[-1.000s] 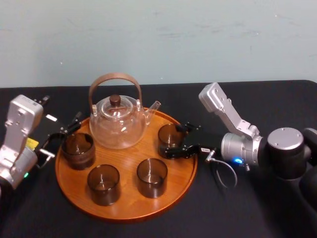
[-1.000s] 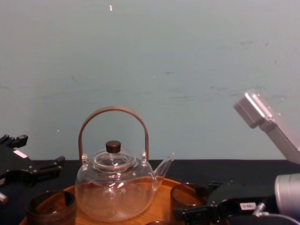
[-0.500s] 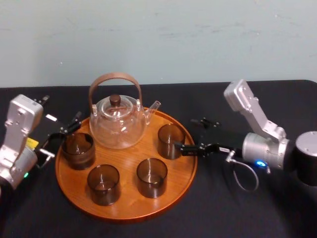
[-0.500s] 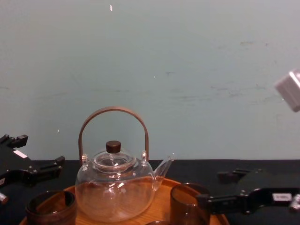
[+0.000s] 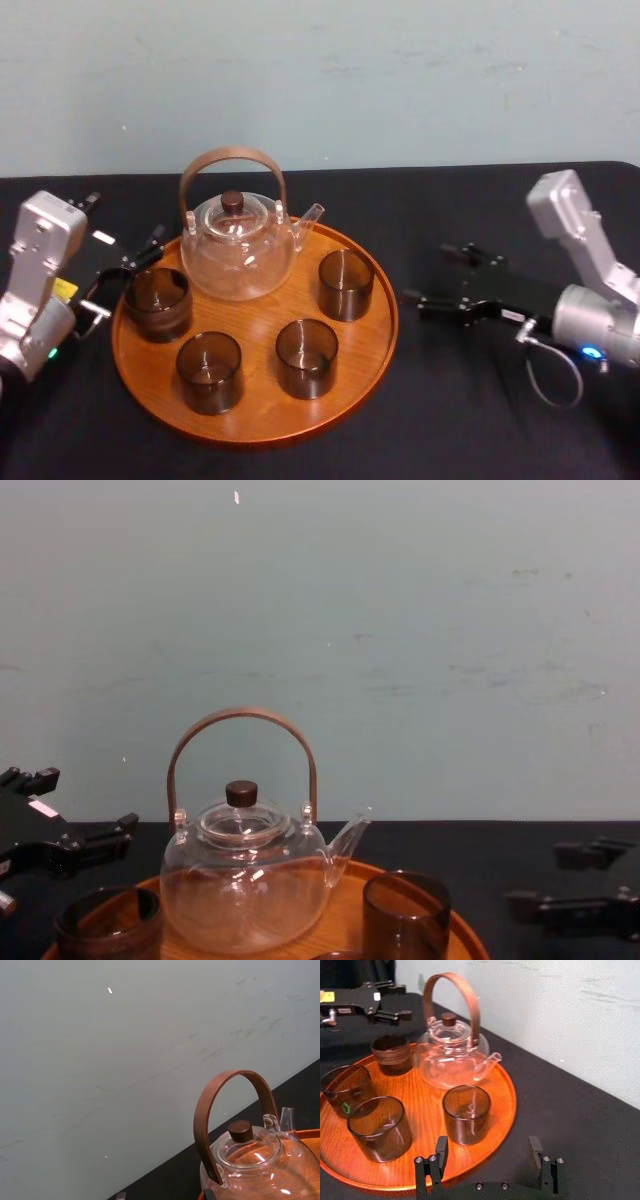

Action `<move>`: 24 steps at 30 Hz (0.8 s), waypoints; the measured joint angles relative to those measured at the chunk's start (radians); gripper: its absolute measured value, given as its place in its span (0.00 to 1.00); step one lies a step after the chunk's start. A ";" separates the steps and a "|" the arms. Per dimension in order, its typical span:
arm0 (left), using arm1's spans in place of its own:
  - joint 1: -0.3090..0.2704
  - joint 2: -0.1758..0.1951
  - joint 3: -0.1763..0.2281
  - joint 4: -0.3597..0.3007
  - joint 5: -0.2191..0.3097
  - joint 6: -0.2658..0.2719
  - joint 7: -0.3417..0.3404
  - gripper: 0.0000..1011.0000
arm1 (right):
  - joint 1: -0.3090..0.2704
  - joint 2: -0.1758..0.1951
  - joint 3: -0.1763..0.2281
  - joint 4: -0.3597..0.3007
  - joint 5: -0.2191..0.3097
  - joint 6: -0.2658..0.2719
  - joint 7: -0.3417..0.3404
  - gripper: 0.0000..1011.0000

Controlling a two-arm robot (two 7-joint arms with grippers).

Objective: Pick up the glass from the table and place it on the tray.

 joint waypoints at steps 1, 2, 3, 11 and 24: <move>0.000 0.000 0.000 0.000 0.000 0.000 0.000 0.99 | -0.007 0.003 0.006 -0.004 0.003 -0.003 -0.005 0.99; 0.000 0.000 0.000 0.000 0.000 0.000 0.000 0.99 | -0.016 0.006 0.013 -0.009 0.006 -0.006 -0.011 0.99; 0.000 0.000 0.000 0.000 0.000 0.000 0.000 0.99 | -0.024 0.008 0.021 -0.014 0.009 -0.011 -0.019 0.99; 0.000 0.000 0.000 0.000 0.000 0.000 0.000 0.99 | -0.097 -0.028 0.097 -0.036 0.004 -0.081 -0.139 0.99; 0.000 0.000 0.000 0.000 0.000 0.000 0.000 0.99 | -0.119 -0.100 0.144 -0.012 -0.045 -0.108 -0.227 0.99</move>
